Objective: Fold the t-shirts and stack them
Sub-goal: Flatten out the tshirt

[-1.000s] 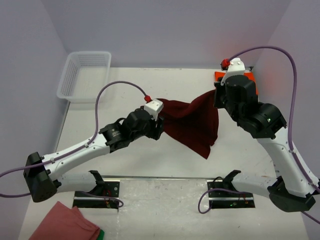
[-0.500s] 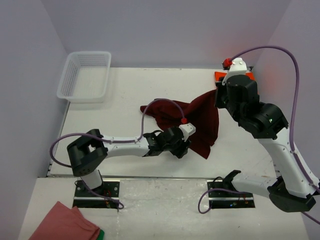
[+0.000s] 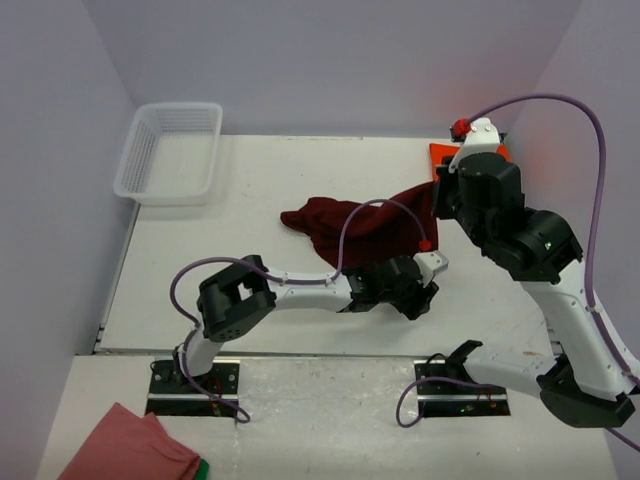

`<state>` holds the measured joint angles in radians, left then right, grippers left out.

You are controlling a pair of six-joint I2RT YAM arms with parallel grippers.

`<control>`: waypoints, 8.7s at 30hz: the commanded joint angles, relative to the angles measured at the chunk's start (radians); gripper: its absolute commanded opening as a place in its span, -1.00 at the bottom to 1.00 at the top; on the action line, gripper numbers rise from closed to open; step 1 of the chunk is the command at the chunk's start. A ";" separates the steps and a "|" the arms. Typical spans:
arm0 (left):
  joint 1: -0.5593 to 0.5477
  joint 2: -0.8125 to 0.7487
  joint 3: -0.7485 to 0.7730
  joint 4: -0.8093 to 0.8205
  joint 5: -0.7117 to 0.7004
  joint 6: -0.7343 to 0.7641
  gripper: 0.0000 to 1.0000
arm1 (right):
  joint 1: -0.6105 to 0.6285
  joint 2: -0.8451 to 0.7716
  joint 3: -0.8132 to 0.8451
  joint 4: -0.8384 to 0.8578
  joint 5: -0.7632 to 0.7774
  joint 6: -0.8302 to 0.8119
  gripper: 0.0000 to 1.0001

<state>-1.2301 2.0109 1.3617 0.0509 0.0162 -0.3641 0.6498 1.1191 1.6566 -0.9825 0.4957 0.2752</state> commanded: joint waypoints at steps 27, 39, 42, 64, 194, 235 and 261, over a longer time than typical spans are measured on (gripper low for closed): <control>-0.026 0.226 0.151 -0.174 -0.219 -0.050 0.02 | 0.019 -0.067 0.022 -0.002 -0.028 0.028 -1.00; -0.042 0.308 0.105 -0.345 -0.364 -0.194 -0.36 | 0.020 -0.081 0.028 0.001 -0.029 0.033 -1.00; -0.051 0.322 0.099 -0.365 -0.381 -0.210 -0.52 | 0.019 -0.084 0.023 0.002 -0.028 0.035 -1.00; -0.048 0.019 -0.113 -0.539 -0.631 -0.328 -1.00 | 0.021 -0.065 0.011 0.004 -0.046 0.032 -1.00; 0.098 -0.868 1.008 -0.568 -0.786 0.588 -1.00 | 0.033 -0.108 0.707 0.120 -0.489 -0.226 -1.00; 0.098 -0.741 0.735 -0.508 -0.711 0.534 -1.00 | 0.030 -0.122 0.220 0.260 -0.532 -0.186 -1.00; 0.952 0.092 0.539 -0.229 -0.433 0.360 -1.00 | -0.400 0.933 0.291 0.392 -0.246 -0.143 -1.00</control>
<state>-0.3115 2.0804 1.8290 -0.2535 -0.4400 0.0074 0.2661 2.0380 1.8500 -0.6559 0.2825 0.1558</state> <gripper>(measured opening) 0.003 0.010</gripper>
